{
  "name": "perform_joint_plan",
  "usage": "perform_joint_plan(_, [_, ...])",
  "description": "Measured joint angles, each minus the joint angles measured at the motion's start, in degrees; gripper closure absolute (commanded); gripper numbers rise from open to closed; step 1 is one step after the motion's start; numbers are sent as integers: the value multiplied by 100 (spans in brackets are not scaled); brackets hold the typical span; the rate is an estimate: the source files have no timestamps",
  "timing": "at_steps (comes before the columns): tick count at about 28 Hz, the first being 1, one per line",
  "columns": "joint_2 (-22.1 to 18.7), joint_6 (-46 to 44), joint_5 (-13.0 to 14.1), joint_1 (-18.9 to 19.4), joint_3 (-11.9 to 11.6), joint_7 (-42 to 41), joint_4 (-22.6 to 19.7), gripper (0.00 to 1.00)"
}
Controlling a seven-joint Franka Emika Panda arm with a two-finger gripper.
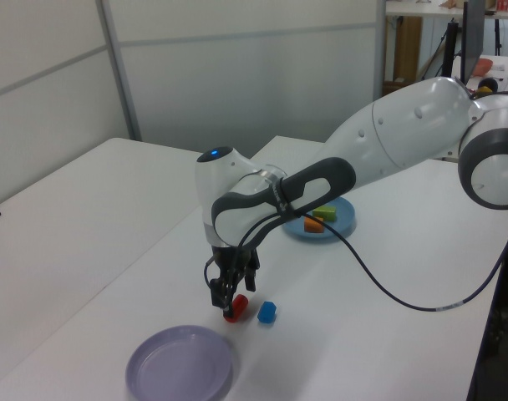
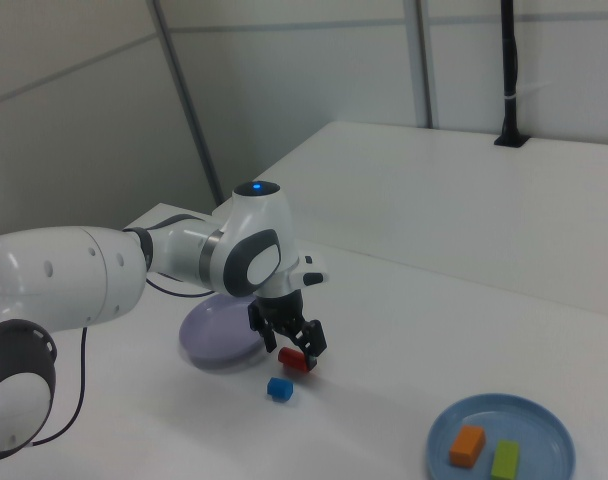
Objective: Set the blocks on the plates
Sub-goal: 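Move the gripper to the red block and grasp it, then carry the red block to the lavender plate and release it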
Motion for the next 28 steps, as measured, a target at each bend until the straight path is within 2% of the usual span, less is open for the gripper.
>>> perform_joint_plan(3, [50, 99, -11, 0, -6, 0, 0, 34])
perform_joint_plan(4, [60, 123, -13, -2, -11, 0, 0, 48])
perform_joint_plan(8, [67, 162, -15, -7, -16, 0, 3, 75])
perform_joint_plan(9, [68, 163, -16, -7, -16, 0, 5, 87])
perform_joint_plan(11, [67, 164, -23, -7, -16, 0, 7, 95])
perform_joint_plan(19, [29, 165, -41, -8, -18, 0, 66, 98])
perform_joint_plan(25, [-250, 165, -41, -2, -10, 0, 167, 97])
perform_joint_plan(28, [-380, 165, -40, 56, 78, 3, 207, 97])
